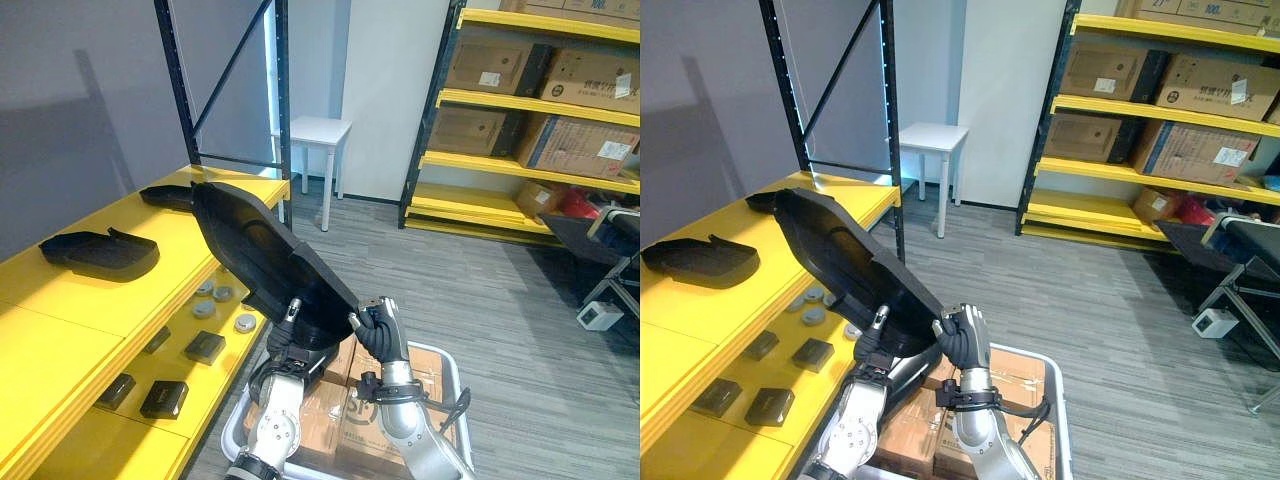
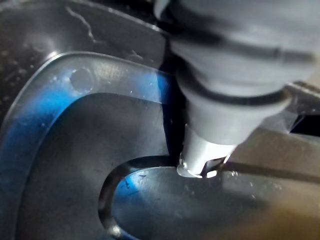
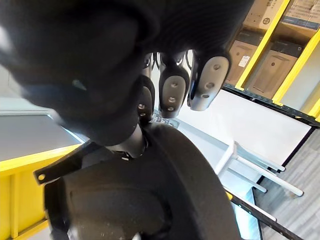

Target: Walk over and take plastic housings, then place them on the shelf

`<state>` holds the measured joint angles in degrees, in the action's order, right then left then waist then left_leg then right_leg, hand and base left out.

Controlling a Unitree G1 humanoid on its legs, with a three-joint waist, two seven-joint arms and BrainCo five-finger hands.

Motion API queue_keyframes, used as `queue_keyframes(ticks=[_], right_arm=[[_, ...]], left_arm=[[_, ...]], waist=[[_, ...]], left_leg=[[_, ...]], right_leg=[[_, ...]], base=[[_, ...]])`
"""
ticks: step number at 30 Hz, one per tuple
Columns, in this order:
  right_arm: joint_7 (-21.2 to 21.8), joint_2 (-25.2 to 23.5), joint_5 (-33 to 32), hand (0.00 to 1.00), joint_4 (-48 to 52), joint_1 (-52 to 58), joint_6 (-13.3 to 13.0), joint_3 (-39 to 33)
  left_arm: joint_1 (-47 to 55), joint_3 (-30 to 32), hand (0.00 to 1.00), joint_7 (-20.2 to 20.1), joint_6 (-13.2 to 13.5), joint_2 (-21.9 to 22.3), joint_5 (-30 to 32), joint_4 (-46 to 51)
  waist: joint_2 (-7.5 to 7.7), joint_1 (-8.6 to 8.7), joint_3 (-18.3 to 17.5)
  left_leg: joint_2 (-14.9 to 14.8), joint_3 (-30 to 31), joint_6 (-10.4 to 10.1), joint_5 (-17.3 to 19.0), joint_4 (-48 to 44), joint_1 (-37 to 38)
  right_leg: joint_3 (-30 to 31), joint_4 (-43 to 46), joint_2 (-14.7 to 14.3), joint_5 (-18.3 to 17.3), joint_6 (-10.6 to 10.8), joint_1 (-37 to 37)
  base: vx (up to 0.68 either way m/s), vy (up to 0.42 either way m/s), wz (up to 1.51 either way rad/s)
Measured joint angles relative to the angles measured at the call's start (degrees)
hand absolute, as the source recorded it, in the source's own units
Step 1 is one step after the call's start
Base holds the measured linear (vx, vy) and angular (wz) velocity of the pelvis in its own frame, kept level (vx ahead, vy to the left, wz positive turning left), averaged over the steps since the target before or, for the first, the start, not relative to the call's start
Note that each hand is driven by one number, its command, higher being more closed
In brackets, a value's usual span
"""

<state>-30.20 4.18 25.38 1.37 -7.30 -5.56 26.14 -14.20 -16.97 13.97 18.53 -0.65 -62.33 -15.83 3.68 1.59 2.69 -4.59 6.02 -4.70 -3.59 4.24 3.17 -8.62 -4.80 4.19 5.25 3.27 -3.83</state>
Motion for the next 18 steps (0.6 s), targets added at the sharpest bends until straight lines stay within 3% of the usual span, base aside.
queue_keyframes(ticks=[1,5,7,9,11,12,14,15,16,17,18], right_arm=[[0.2,0.2,-0.6,0.00,-0.1,0.5,-0.2,0.1],[3.8,2.3,-3.9,0.00,-2.5,1.3,-2.5,3.7],[6.7,2.4,-6.7,0.00,-3.2,1.5,-3.6,6.4],[8.9,2.2,-8.7,0.00,-4.9,1.5,-5.1,8.3],[12.1,1.7,-11.4,0.00,-7.7,1.2,-6.6,9.8],[12.7,1.1,-11.8,0.00,-8.7,0.7,-7.0,10.1],[13.1,0.4,-12.2,0.00,-9.4,-0.9,-7.1,9.2],[13.1,0.5,-13.1,0.00,-10.5,-2.9,-7.4,7.7],[13.1,0.6,-13.5,0.00,-11.2,-3.9,-7.6,6.7],[13.0,0.6,-13.9,0.00,-11.4,-4.6,-7.6,4.1],[12.9,0.7,-14.1,0.00,-11.1,-4.7,-7.7,2.1]], left_arm=[[0.5,0.1,1.00,0.0,0.1,0.0,1.6,0.0],[6.9,5.0,1.00,0.3,0.1,-0.2,12.6,4.7],[12.2,8.7,1.00,1.0,0.1,-0.2,19.5,10.5],[15.3,11.7,1.00,2.0,0.1,0.0,24.2,14.6],[17.0,14.8,1.00,3.5,0.2,1.0,29.9,18.7],[17.7,16.2,1.00,4.3,0.3,1.6,31.5,20.4],[18.2,20.2,1.00,6.1,0.9,3.1,35.0,21.7],[19.3,23.0,1.00,8.2,1.1,3.7,37.9,21.7],[20.0,24.2,1.00,9.2,1.1,4.1,39.1,21.6],[21.2,25.3,1.00,10.8,1.0,4.1,40.9,21.3],[21.8,25.8,1.00,11.4,1.0,3.9,42.3,21.3]], waist=[[-0.01,-0.23,0.0],[-0.12,-0.59,0.1],[-0.25,-1.79,0.2],[-0.84,-3.68,0.9],[-1.69,-5.99,1.6],[-2.25,-7.17,2.0],[-3.17,-7.93,2.4],[-3.89,-8.71,2.8],[-4.20,-8.82,2.8],[-4.56,-8.69,2.6],[-4.71,-8.64,2.5]], left_leg=[[0.0,0.1,0.0,0.0,0.0,0.0],[0.4,2.0,-0.1,0.1,-0.6,-1.1],[0.5,4.2,-0.3,0.1,-1.2,-2.3],[1.1,7.8,-0.7,0.4,-2.9,-3.6],[2.6,16.0,-1.6,0.2,-5.4,-6.7],[2.4,16.9,-1.9,0.6,-4.9,-7.9],[-0.3,7.0,1.1,0.3,-4.4,-11.3],[-2.7,-5.6,3.5,0.2,-5.3,-13.6],[-3.9,-12.3,3.6,0.2,-6.1,-14.6],[-5.5,-25.3,3.9,0.5,-7.8,-15.6],[-6.8,-33.1,5.5,0.5,-8.3,-15.6]], right_leg=[[-0.1,0.0,0.0,0.0,0.0,0.0],[-1.8,0.0,0.0,-0.2,-0.2,-0.2],[-3.8,0.1,-0.1,-0.5,-0.4,-0.5],[-7.2,0.3,-0.2,-1.4,-0.5,-1.9],[-15.6,2.5,0.2,-4.2,-0.6,-3.3],[-19.1,3.7,0.5,-5.2,-0.6,-3.3],[-26.0,3.8,0.9,-6.1,-0.4,-3.6],[-29.7,3.6,2.0,-6.6,-0.4,-3.6],[-31.5,3.7,2.7,-6.8,-0.1,-3.8],[-35.1,4.5,3.9,-7.2,0.6,-4.1],[-38.1,5.2,4.5,-7.3,1.7,-4.6]], base=[[0.00,0.000,0.07],[0.00,-0.002,0.22],[0.00,-0.030,0.54],[0.00,-0.037,1.01],[0.00,-0.072,1.90],[0.00,-0.091,2.23],[0.00,-0.077,1.89],[-0.01,-0.026,1.36],[0.07,0.063,1.62],[0.12,0.082,1.45],[0.21,0.104,1.86]])
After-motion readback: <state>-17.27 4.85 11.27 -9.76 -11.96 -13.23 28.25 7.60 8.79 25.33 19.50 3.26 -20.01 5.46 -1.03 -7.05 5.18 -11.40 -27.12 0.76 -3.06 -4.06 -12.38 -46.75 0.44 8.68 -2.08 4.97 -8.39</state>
